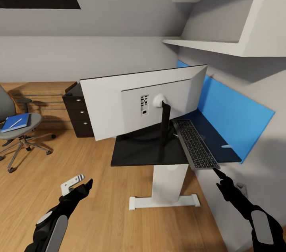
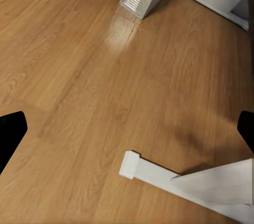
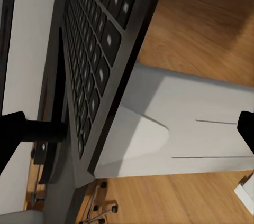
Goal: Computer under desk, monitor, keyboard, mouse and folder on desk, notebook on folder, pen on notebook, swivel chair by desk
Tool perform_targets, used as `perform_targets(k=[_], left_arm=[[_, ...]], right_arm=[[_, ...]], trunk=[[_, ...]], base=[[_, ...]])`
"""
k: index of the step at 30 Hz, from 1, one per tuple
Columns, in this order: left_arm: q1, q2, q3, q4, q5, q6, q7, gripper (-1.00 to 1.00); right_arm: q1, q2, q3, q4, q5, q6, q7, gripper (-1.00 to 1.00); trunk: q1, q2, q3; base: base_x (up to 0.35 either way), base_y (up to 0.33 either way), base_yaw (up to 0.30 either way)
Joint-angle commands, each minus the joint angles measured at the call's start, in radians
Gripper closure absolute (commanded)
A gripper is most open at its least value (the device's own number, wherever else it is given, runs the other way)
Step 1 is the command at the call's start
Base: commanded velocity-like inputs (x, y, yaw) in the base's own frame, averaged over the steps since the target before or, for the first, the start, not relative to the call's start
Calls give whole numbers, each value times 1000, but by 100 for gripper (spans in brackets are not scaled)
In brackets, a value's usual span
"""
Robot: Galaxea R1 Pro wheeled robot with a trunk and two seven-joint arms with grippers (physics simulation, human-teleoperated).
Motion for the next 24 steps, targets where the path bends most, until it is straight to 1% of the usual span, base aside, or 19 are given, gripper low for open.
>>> perform_targets(k=[1, 6, 13, 20, 24], left_arm=[[-1, -1, -2, -1, 11, 5, 6, -100], [0, -1, -5, 0, 11, 5, 6, -100], [0, -1, -6, 0, 11, 5, 5, -100], [0, 0, -5, -11, 12, 7, 6, -100], [-1, -1, -6, -12, 12, 8, 7, -100]], right_arm=[[-1, 0, -3, 0, -2, 7, 2, -100], [-1, 0, -3, 1, -1, 6, 1, -100], [-1, -1, -3, 37, -1, 5, -5, -100], [-1, -1, -3, 43, -1, 5, -6, -100], [-1, -1, -3, 43, -1, 4, -6, -100]], trunk=[[0, 0, -1], [0, 0, -1], [0, 0, -1], [0, 0, -1], [15, -28, -13]], base=[[28, 0, 0], [10, 0, 0], [23, 0, 0], [3, 0, 0], [0, 0, 0]])
